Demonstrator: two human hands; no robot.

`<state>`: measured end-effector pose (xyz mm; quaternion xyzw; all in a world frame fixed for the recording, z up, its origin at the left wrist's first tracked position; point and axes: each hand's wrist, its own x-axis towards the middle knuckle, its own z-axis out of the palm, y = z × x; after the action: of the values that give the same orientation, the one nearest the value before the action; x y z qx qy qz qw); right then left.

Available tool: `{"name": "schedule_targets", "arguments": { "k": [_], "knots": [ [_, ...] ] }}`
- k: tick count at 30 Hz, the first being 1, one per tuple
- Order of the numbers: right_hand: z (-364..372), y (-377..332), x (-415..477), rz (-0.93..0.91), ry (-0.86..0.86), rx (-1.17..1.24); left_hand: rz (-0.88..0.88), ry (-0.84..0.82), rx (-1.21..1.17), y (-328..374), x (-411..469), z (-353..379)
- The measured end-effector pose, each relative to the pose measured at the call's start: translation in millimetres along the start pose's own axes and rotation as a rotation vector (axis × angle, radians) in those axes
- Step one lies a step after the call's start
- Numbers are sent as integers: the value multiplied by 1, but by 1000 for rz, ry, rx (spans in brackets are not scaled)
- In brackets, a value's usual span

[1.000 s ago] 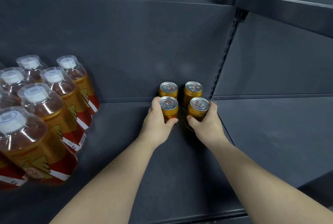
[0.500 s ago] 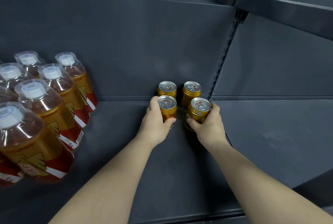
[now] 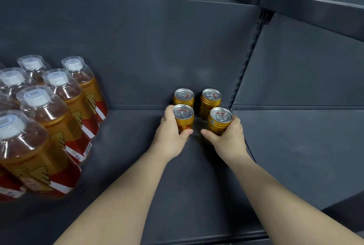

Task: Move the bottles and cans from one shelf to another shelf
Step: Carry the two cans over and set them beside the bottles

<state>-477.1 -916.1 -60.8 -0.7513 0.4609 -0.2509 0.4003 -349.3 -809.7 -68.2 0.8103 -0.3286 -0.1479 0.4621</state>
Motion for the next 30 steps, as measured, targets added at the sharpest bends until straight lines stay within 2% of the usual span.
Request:
{"name": "schedule_targets", "arguments": {
  "k": [4, 10, 14, 20, 30],
  "knots": [
    [-8, 0, -4, -11, -79, 51, -1, 3, -3, 1, 0, 0],
    [-3, -5, -4, -9, -21, 41, -3, 11, -20, 0, 0, 0],
    [1, -7, 1, -17, 4, 45, -63, 26, -53, 1, 1, 0],
    [6, -7, 11, -19, 20, 56, -61, 63, 24, 3, 3, 2],
    [9, -6, 19, -24, 24, -15, -54, 35, 59, 3, 10, 4]
  ]
}}
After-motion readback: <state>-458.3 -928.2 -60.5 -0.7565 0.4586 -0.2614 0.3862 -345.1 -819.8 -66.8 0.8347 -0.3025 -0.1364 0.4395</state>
